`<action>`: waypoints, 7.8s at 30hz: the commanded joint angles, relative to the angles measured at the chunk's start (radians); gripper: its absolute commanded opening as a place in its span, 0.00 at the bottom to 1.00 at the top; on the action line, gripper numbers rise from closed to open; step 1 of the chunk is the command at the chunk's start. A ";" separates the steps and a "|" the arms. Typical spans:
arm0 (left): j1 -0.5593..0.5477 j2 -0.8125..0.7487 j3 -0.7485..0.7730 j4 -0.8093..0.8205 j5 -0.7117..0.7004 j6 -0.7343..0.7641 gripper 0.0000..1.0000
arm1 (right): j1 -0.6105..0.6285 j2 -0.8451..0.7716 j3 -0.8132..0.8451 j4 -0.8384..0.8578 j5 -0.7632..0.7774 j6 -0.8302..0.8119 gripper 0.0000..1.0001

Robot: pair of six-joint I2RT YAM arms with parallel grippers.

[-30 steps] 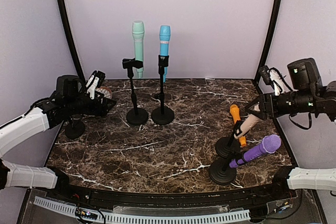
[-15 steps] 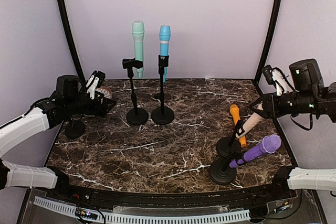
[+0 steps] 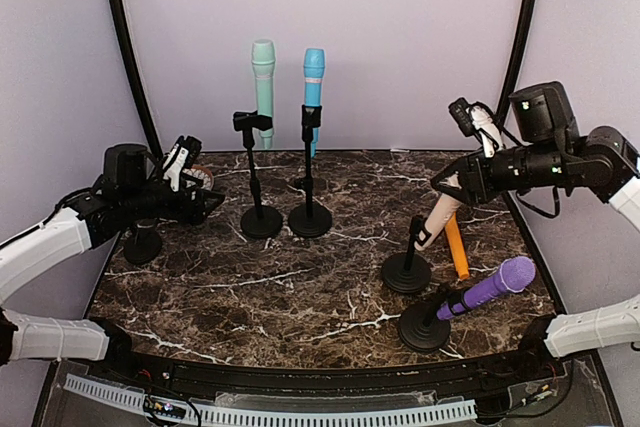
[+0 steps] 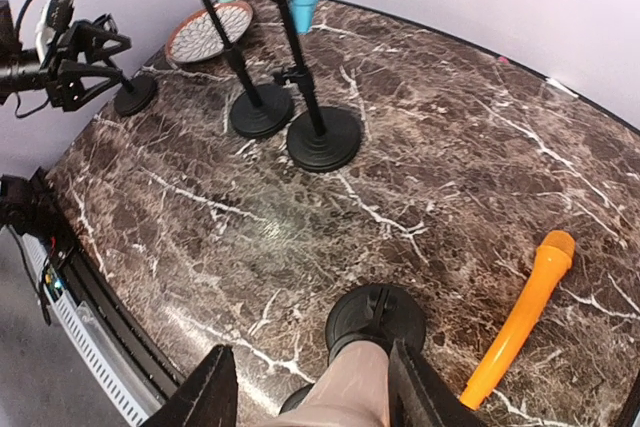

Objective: Remove the microphone from the stand

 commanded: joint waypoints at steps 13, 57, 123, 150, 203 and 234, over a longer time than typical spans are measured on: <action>-0.223 -0.022 -0.046 0.152 0.438 -0.030 0.73 | 0.257 0.357 0.260 0.385 -0.169 -0.192 0.15; -0.319 0.158 0.057 0.173 0.152 0.017 0.75 | 0.596 0.247 -0.079 0.566 0.735 0.413 0.82; -0.428 0.324 0.114 0.014 0.240 0.178 0.43 | 0.217 0.296 -0.147 0.978 -0.266 -0.072 0.21; -0.449 0.304 0.089 0.097 0.100 0.097 0.00 | 0.289 0.203 -0.225 0.960 0.177 0.191 0.94; -0.459 0.334 0.093 0.109 0.099 0.079 0.00 | 0.316 0.304 -0.219 1.083 0.095 0.130 0.19; -0.486 0.353 0.100 0.097 0.087 0.095 0.00 | 0.284 0.313 -0.097 0.913 0.167 0.346 0.15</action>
